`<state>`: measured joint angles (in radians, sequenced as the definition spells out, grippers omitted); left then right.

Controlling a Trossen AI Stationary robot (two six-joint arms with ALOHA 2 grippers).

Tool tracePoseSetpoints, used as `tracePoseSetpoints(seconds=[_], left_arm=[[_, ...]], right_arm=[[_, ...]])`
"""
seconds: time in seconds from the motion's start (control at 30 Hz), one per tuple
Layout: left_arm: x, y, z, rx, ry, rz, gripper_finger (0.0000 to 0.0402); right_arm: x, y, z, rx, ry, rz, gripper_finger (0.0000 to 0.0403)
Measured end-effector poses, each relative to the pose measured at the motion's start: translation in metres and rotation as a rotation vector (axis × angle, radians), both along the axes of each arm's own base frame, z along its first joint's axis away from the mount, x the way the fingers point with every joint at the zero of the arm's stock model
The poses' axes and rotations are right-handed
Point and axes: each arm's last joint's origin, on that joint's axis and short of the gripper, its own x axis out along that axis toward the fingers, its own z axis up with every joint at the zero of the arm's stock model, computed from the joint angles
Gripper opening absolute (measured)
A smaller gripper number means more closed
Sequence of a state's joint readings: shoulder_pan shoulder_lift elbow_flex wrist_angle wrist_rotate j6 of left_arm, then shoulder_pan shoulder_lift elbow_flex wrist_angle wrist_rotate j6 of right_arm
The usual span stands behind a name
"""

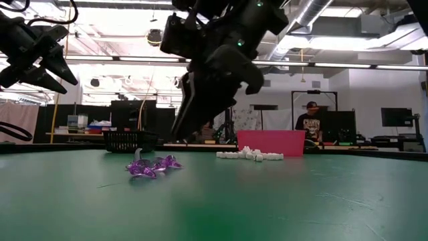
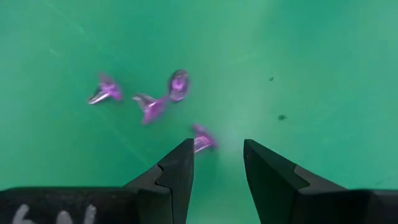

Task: Sort Halloween decoration
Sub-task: Put the pink witch hat toy into the orange bin

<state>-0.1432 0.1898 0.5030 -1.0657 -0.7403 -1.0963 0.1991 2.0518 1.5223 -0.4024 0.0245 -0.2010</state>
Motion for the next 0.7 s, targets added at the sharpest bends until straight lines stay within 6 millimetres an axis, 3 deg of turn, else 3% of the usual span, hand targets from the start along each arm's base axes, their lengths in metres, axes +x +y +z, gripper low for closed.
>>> tracePoseSetpoints(seconds=[0.1,0.27,0.43,0.7], left_arm=[[0.000,0.000,0.000,0.001,0.000,0.000,0.0183],[0.000,0.000,0.000,0.003,0.001,0.000,0.0183],[0.000,0.000,0.000,0.007,0.001,0.004,0.0183],[0.000,0.000,0.000,0.007,0.001,0.005,0.0183]], right_arm=[[0.002,-0.008,0.001,-0.024,-0.008,0.030,0.0168],[0.005,-0.006,-0.003,0.013,-0.030,0.169,0.0168],[0.006,-0.002,-0.010,0.012,-0.019,0.181,0.0168],[0.009,-0.016,-0.010,0.002,-0.028,0.170,0.0168]])
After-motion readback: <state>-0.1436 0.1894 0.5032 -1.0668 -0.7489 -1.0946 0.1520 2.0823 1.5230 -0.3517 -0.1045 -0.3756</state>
